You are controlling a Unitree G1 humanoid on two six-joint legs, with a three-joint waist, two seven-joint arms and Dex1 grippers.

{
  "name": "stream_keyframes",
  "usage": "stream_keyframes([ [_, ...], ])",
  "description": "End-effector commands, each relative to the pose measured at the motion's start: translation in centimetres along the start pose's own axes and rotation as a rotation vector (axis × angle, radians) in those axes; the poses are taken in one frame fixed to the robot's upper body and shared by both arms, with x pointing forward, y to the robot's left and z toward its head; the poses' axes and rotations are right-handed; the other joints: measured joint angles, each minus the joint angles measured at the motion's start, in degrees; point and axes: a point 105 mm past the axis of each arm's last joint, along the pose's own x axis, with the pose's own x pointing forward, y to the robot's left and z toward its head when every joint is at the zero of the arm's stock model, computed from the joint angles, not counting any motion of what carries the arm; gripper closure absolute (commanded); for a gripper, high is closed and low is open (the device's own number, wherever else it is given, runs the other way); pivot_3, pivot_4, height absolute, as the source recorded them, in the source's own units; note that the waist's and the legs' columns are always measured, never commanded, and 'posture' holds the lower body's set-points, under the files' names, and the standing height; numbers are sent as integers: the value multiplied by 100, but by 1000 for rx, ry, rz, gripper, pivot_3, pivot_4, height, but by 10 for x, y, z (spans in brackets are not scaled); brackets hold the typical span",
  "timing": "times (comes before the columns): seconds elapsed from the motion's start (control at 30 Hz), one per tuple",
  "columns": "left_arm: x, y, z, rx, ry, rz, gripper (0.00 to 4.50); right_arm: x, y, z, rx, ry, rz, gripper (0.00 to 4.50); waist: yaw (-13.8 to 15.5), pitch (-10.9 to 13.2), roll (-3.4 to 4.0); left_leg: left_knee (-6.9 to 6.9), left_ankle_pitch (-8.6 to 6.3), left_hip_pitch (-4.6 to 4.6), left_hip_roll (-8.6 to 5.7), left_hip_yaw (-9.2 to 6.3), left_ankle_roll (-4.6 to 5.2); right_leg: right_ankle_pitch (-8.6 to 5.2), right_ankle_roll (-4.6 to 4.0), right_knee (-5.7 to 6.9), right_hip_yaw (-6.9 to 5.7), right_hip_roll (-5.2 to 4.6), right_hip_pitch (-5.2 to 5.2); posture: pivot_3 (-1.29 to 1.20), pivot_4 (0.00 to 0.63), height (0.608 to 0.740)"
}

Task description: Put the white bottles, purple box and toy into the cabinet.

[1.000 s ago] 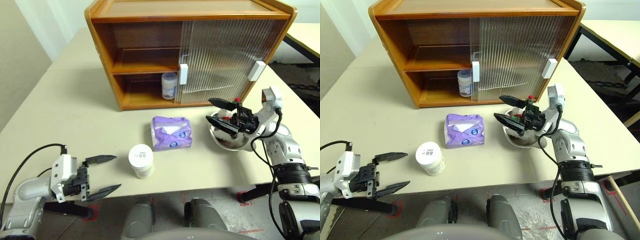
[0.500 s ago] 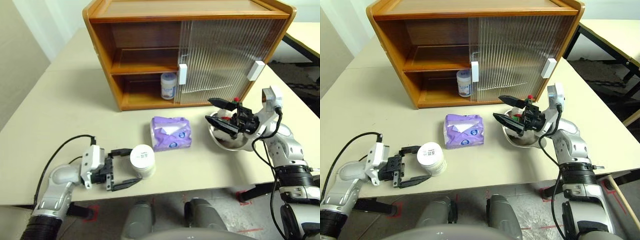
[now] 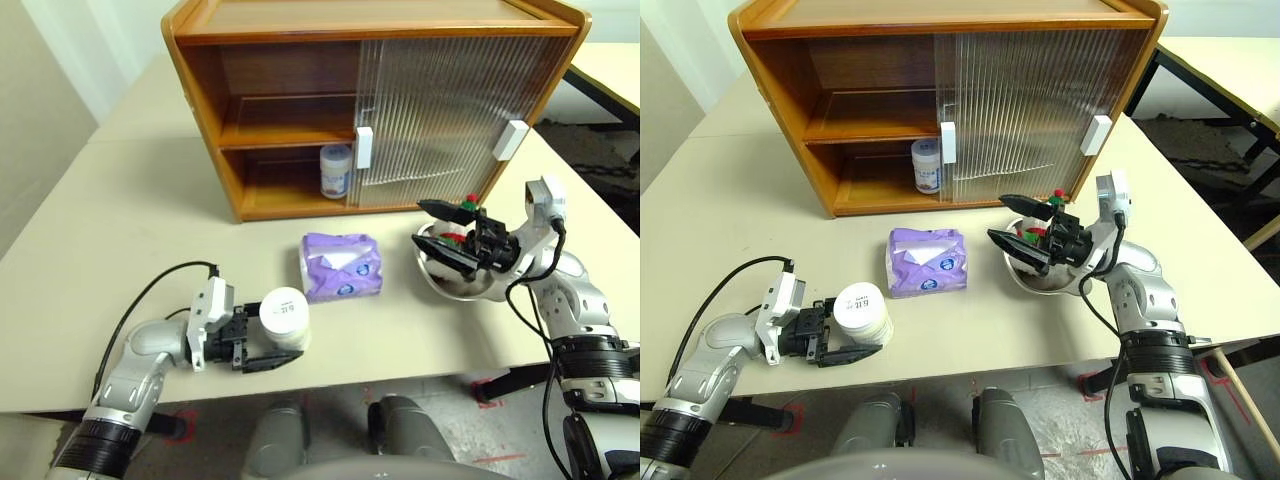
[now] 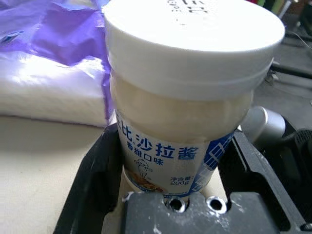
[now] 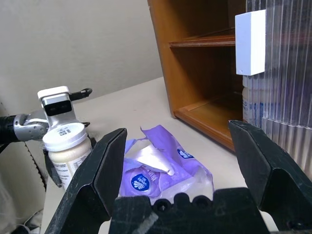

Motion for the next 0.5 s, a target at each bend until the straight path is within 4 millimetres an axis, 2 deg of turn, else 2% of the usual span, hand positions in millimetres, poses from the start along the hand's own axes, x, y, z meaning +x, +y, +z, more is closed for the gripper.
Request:
stream_keyframes([
  [0.03,1,1,11,-12,-25,16,1439,1,2,3,-15,5,5,0,-1,3,-3,0,0,0,0,0,0,0,1,0,0,1,0,95,38,740],
  [0.2,-7,9,18,-18,-40,84,1439,3,1,4,-17,1,3,0,-2,14,-13,0,0,-1,0,-1,0,0,0,0,0,-2,0,100,35,740],
  [0.5,-44,30,27,-51,-51,295,1439,8,2,7,-17,-21,3,0,1,35,-18,-2,-1,-1,3,-3,-1,-1,-1,-1,-3,-9,-1,112,34,740],
])
